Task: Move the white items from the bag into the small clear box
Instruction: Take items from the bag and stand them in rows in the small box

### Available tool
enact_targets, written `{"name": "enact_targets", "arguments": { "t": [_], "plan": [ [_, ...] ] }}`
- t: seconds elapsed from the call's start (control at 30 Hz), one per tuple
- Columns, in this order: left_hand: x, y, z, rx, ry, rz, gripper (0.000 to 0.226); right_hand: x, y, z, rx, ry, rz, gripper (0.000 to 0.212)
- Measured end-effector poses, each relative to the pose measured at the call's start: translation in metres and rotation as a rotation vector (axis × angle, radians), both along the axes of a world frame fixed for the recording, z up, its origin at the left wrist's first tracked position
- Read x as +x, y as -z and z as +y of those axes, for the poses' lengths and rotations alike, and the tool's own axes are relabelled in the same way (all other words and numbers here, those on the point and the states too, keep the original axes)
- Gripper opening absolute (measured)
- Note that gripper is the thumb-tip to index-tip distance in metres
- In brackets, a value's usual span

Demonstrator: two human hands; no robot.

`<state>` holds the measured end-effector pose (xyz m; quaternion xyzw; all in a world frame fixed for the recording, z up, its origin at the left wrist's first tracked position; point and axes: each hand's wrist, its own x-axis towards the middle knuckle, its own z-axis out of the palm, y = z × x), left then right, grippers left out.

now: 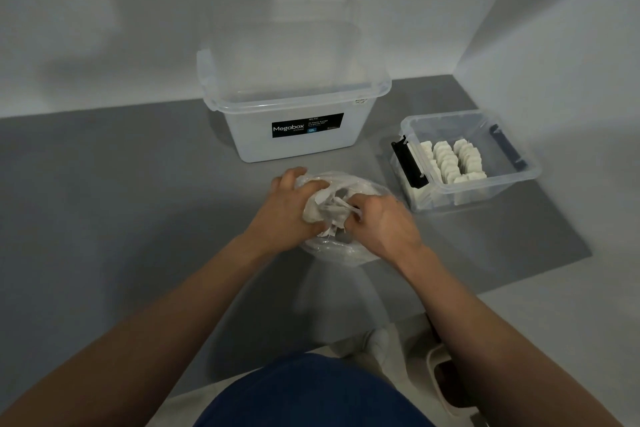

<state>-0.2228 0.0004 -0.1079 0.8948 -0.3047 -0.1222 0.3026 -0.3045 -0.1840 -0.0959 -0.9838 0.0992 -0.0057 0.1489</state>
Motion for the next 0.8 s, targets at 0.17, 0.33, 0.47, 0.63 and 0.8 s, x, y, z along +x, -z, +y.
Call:
{"name": "enact_targets", "arguments": {
  "t": [0.17, 0.33, 0.47, 0.63, 0.8],
  "plan": [
    [-0.008, -0.016, 0.0, -0.364, -0.115, -0.017, 0.064, -0.006, -0.03, -0.007, 0.513, 0.099, -0.113, 0.012],
    [-0.02, -0.041, -0.012, -0.664, -0.264, 0.344, 0.071, -0.009, -0.052, -0.002, 0.873, 0.202, -0.211, 0.013],
    [-0.018, -0.05, -0.016, -0.701, -0.181, 0.567, 0.051, -0.01, -0.061, 0.0, 0.983, 0.152, -0.188, 0.012],
    [-0.015, -0.053, -0.02, -0.799, -0.196, 0.616, 0.012, -0.012, -0.063, 0.0, 1.111, 0.125, -0.17, 0.015],
    [-0.013, -0.062, -0.024, -0.813, -0.216, 0.644, 0.014, -0.015, -0.062, -0.002, 1.278, 0.197, -0.207, 0.016]
  ]
}}
